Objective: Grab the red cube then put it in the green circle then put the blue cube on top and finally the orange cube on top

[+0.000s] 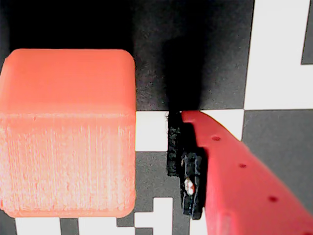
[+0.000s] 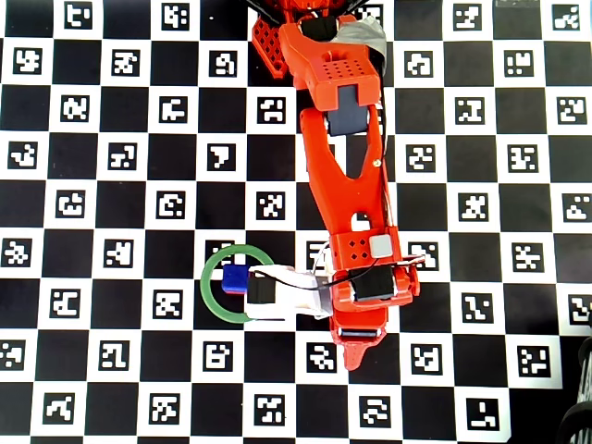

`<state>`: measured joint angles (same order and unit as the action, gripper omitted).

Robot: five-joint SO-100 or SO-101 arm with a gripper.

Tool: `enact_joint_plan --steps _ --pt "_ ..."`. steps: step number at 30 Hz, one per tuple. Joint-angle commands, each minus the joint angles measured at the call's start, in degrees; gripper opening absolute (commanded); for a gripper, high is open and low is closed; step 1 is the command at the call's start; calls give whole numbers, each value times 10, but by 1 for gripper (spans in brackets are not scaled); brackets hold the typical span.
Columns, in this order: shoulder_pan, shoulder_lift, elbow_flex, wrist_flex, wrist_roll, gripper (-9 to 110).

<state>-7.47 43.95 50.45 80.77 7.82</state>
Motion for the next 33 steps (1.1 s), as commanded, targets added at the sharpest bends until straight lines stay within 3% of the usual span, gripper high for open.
enact_joint_plan --steps 1,23,26,33 --pt "3 26 -8 -8 -3 46" --pt "16 28 -3 -15 -13 44" --pt "16 28 -2 -16 -16 39" --pt "17 28 0 -18 -18 16"
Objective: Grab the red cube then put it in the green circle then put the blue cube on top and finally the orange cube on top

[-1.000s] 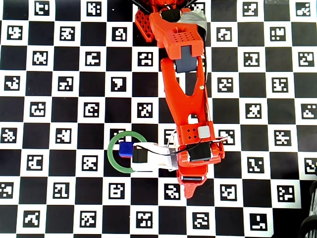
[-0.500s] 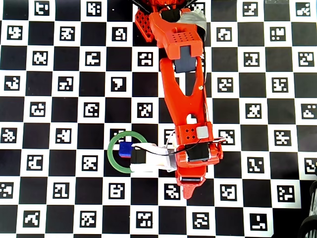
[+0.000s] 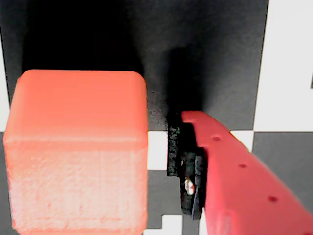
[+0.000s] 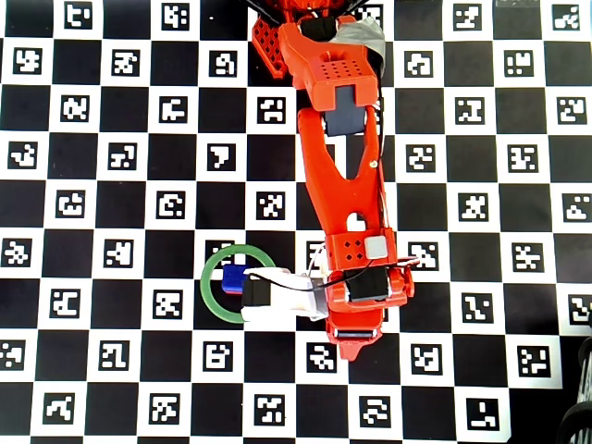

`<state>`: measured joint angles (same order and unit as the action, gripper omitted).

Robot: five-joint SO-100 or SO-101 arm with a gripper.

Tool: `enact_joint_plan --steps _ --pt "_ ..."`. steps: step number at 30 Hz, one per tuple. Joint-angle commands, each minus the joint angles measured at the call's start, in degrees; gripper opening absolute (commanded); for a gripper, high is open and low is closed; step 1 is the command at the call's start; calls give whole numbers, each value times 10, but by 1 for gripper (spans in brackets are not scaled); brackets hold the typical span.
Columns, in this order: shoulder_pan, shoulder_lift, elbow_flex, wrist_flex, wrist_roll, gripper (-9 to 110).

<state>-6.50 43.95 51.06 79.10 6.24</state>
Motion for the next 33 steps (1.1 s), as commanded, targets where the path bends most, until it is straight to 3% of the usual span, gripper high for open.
enact_joint_plan --steps 1,20,33 --pt "7 28 -6 -2 -3 15" --pt "6 72 -8 18 -7 10" --pt "64 246 -103 222 -80 10"
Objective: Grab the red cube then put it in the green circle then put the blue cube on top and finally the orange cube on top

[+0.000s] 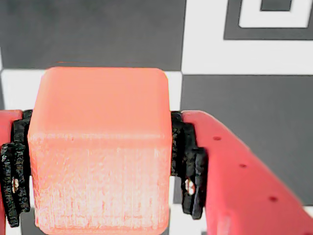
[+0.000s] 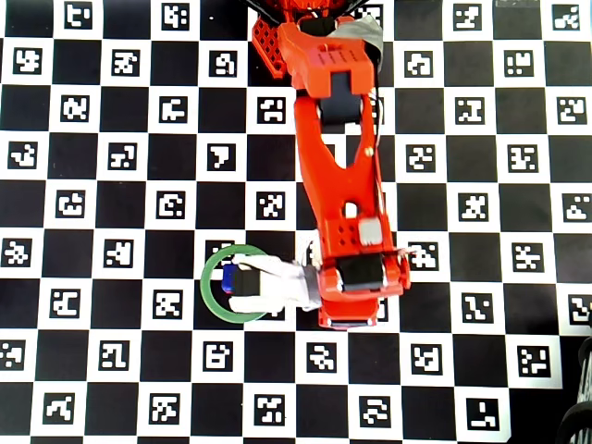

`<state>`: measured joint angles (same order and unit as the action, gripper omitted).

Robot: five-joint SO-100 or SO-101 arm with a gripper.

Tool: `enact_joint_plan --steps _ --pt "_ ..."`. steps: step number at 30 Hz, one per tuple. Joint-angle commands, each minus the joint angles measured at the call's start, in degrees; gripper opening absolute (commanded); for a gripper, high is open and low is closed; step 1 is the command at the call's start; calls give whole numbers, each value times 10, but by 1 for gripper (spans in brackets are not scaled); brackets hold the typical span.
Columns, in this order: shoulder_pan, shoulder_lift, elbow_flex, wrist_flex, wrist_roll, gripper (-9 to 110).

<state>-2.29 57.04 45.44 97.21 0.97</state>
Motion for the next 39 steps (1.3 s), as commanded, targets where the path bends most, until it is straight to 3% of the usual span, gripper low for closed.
enact_joint_plan --steps 1,15,39 --pt "28 126 -47 54 -38 10" --pt "139 214 75 54 -141 10" --pt "207 84 52 -2 -189 10"
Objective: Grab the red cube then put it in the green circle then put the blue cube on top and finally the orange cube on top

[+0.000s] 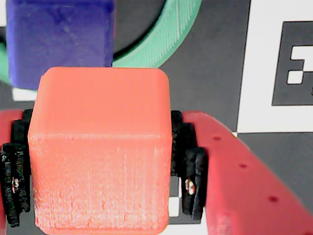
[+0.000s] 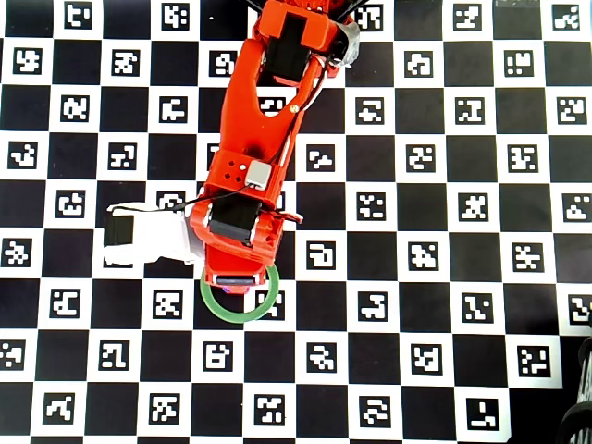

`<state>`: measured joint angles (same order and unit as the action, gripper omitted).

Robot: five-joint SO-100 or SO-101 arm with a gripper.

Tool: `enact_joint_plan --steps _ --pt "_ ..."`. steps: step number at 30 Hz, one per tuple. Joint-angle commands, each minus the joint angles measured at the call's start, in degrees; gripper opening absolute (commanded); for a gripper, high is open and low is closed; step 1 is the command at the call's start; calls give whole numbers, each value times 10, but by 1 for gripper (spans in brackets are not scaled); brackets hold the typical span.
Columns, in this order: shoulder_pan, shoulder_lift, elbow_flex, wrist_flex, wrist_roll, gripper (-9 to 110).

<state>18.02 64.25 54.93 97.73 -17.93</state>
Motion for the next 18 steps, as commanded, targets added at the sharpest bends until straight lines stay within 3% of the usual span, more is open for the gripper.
enact_joint_plan --steps 1,18 --pt "4 5 -50 -7 1 10" --pt "16 -11 -54 -51 24 11"
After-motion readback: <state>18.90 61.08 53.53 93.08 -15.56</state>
